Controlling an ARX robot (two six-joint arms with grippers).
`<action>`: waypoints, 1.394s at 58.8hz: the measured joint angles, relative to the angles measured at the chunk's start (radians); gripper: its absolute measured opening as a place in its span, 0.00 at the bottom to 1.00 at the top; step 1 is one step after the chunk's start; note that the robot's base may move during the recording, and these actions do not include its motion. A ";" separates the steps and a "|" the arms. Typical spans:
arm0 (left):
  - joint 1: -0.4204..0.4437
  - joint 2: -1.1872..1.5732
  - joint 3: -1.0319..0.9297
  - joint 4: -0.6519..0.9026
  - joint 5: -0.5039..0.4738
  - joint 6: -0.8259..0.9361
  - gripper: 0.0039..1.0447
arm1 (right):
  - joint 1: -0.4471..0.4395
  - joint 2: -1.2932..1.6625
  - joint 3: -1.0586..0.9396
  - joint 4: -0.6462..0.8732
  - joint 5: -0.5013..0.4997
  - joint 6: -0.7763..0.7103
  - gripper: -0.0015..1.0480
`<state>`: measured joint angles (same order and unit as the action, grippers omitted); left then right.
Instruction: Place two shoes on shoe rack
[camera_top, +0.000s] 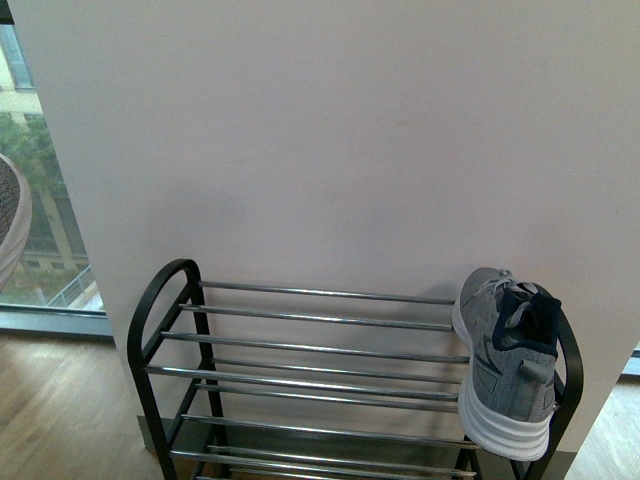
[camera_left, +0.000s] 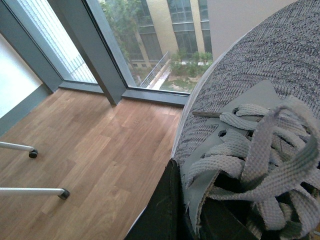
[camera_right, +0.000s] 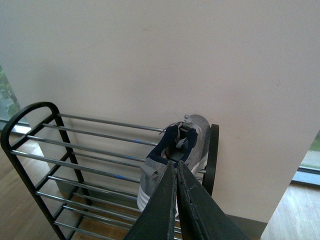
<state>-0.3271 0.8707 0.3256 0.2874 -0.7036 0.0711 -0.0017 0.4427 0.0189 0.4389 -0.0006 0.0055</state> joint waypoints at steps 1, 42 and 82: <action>0.000 0.000 0.000 0.000 0.000 0.000 0.01 | 0.000 -0.008 0.000 -0.008 0.000 0.000 0.02; 0.000 0.000 0.000 0.000 0.000 0.000 0.01 | 0.000 -0.259 0.000 -0.254 0.000 0.000 0.02; 0.000 0.000 0.000 0.000 0.000 0.000 0.01 | 0.000 -0.436 0.000 -0.436 0.001 -0.002 0.10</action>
<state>-0.3271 0.8707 0.3256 0.2874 -0.7032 0.0711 -0.0017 0.0067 0.0193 0.0032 0.0002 0.0040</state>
